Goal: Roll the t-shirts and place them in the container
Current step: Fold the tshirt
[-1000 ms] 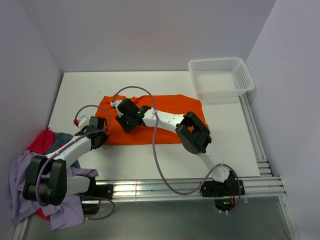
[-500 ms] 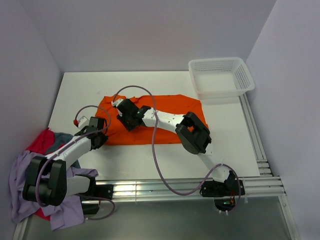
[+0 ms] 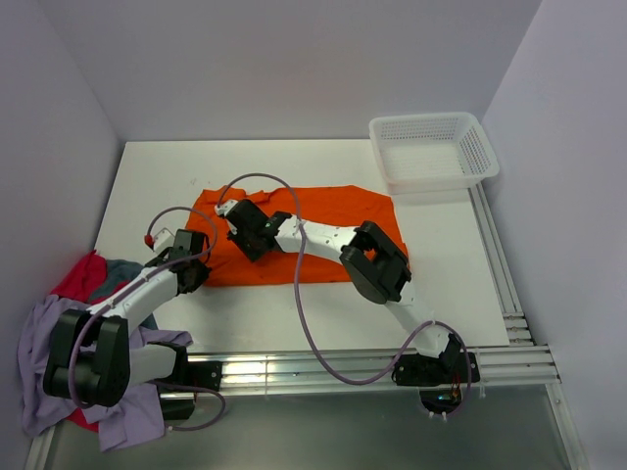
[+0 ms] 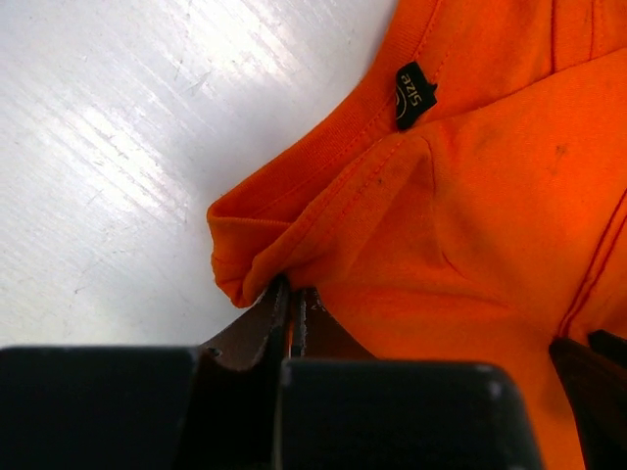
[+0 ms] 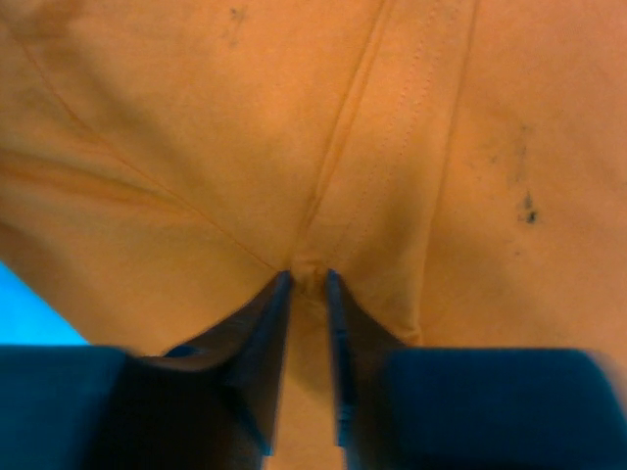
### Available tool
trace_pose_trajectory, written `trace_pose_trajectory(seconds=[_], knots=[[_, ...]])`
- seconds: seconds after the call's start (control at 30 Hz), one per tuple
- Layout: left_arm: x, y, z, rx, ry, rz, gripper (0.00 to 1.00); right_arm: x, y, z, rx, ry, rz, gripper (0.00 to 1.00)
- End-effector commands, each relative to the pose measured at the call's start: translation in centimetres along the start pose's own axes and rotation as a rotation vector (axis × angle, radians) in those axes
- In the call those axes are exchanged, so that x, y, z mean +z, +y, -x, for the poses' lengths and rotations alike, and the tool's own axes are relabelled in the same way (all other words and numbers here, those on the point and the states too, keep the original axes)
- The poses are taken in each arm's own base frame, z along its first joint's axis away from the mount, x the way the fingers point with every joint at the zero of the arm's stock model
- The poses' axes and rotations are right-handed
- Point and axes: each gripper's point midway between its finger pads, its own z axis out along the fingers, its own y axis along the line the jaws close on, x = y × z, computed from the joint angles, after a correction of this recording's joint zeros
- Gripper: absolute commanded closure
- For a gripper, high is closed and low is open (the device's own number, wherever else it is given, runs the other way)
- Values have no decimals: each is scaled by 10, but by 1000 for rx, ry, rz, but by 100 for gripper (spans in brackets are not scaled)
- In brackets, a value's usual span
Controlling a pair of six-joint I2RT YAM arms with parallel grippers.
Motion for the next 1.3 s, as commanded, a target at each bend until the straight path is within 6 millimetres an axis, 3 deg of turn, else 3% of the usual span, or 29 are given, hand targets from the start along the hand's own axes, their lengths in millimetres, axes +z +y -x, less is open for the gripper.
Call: trace_pose_trajectory(seconds=[0.0,0.2,0.6,0.87,1.1,1.27], knots=[[-6,3,1,11,1,1,99,1,0,7,-11,-13,-17,76],[-10,4,2,8,-4,-6,99,-6,-4,17,4,-39,-41,100],[-12,7,-7,-19,14,-35,100,-23,-32,48,109,-113,-38,100],[-10,8,-7,-16,16,-24,100,-22,-75,59,270,-129,26,100],[-9,9,-7,-13,16,-15,100,-11,-99,49,446,-93,114,100],[-9,9,-8,-11,18,-14,99,-17,-113,41,502,-116,107,100]])
